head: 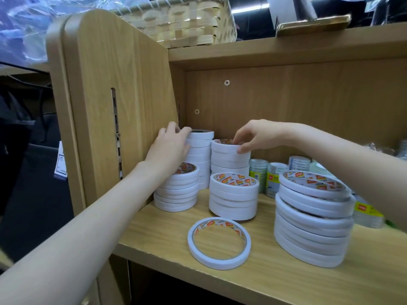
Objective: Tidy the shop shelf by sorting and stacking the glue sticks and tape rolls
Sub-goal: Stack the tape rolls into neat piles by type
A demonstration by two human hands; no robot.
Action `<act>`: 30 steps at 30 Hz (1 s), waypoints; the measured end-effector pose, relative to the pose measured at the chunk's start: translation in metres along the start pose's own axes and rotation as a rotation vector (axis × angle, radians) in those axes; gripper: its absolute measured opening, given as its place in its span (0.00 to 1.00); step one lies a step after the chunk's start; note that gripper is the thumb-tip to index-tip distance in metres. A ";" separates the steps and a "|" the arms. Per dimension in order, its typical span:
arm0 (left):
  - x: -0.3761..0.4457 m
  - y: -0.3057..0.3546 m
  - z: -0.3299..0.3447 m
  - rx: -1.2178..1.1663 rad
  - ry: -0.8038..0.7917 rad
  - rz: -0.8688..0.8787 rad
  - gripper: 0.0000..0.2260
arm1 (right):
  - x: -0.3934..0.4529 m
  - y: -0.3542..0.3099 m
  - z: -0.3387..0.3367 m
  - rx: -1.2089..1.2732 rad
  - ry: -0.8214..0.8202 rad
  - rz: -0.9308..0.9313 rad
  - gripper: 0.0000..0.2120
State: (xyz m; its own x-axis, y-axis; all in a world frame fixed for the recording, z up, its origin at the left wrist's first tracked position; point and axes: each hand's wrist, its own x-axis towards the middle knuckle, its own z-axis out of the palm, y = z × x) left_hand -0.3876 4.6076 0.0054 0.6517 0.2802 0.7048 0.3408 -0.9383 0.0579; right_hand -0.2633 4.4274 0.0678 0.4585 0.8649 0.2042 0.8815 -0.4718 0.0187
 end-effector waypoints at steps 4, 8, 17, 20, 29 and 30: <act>0.006 0.001 0.006 0.010 -0.059 0.108 0.21 | -0.002 0.006 0.009 -0.004 0.094 0.001 0.11; 0.007 0.000 0.006 0.028 -0.123 0.057 0.23 | -0.011 0.008 0.009 0.003 0.159 0.013 0.11; -0.047 0.014 -0.017 -0.302 0.176 0.239 0.17 | -0.068 -0.024 -0.005 0.104 -0.261 -0.187 0.04; -0.071 0.030 -0.016 -0.312 0.086 0.195 0.18 | -0.066 -0.030 0.009 -0.062 -0.262 -0.149 0.07; -0.081 0.049 -0.008 -0.316 -0.042 -0.019 0.19 | -0.067 -0.026 0.014 0.202 -0.159 -0.194 0.05; -0.081 0.049 -0.009 -0.324 -0.043 -0.025 0.22 | -0.067 -0.025 0.013 0.230 -0.144 -0.195 0.04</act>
State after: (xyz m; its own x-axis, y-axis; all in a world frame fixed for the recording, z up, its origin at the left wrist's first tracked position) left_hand -0.4299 4.5372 -0.0429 0.6763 0.3054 0.6703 0.1277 -0.9448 0.3017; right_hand -0.3152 4.3833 0.0407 0.2750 0.9583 0.0775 0.9491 -0.2577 -0.1814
